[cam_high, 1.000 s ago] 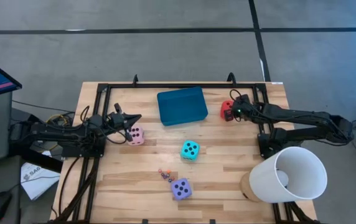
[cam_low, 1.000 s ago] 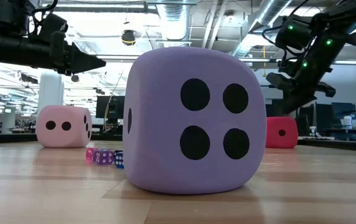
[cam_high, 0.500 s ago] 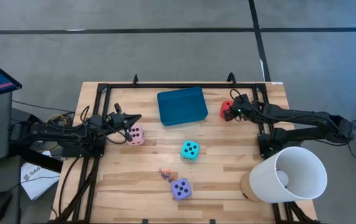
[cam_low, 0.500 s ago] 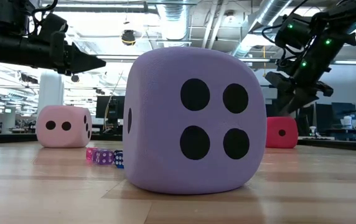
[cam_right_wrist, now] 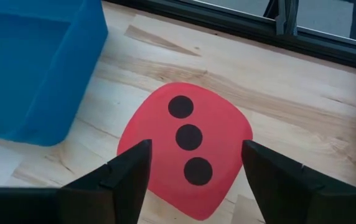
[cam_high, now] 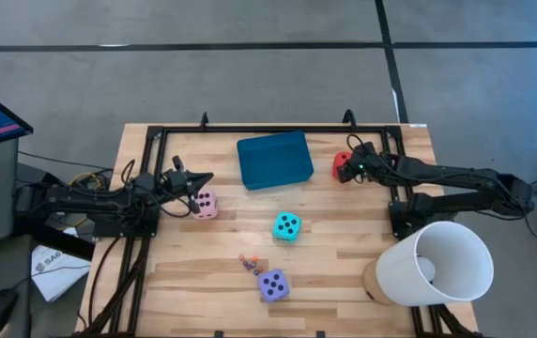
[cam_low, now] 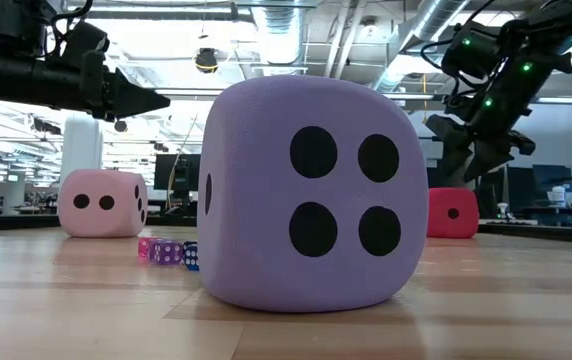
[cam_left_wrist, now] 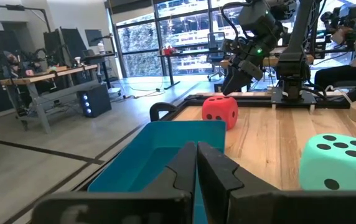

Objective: Pick & Place Dice
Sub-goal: Put the large red dice into the blue bin

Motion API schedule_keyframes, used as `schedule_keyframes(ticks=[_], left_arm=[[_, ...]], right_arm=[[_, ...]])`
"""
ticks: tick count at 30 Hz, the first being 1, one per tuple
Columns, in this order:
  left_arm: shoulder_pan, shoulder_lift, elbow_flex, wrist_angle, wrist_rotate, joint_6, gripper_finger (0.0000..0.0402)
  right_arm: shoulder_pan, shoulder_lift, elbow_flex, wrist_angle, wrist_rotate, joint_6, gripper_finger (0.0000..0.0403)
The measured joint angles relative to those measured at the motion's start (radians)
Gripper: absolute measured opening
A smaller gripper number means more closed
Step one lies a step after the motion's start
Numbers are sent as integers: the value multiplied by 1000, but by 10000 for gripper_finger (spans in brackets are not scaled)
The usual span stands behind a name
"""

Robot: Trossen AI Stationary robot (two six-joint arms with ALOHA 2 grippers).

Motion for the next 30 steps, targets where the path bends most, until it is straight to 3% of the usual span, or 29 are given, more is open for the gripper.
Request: schedule_keyframes(ticks=[6,12,30], left_arm=[[0,0,0,0,3,0,6],[0,0,0,0,3,0,6],[0,0,0,0,-2,0,6]], right_arm=[[0,0,0,17,0,1,244],[-1,0,0,17,1,102,244],[2,0,0,21,0,106,244]])
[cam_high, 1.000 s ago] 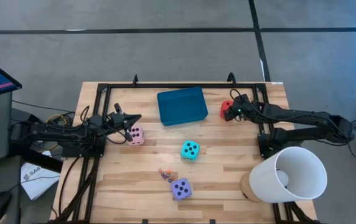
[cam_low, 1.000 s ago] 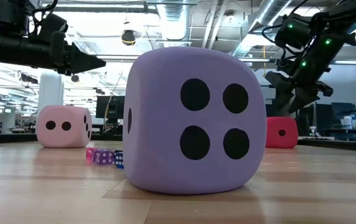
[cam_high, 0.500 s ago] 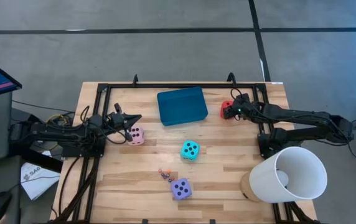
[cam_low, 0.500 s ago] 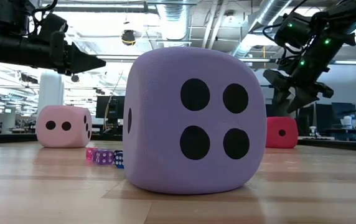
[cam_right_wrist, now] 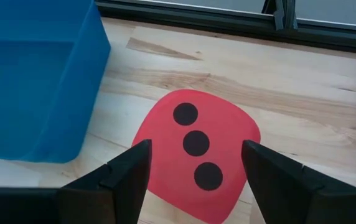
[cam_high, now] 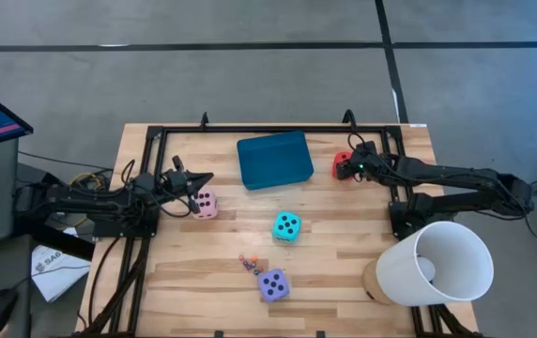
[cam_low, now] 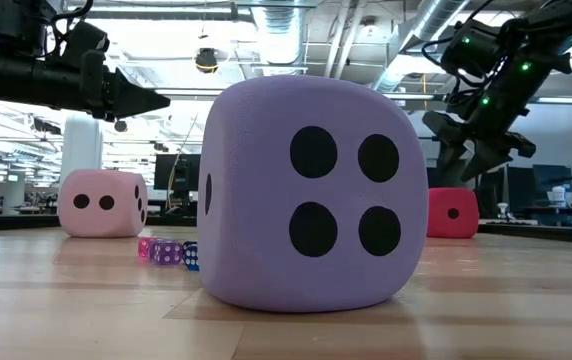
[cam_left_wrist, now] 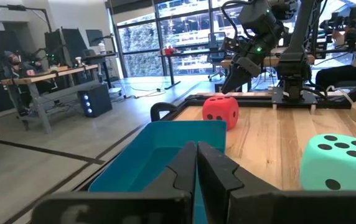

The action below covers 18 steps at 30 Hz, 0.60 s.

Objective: Pick & Place Dice
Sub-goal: Put the large red dice into the blue bin

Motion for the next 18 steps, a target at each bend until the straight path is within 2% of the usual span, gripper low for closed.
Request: schedule_keyframes(ticks=[18], left_arm=[[0,0,0,0,1,0,6]], right_arm=[[0,0,0,73,0,0,244]])
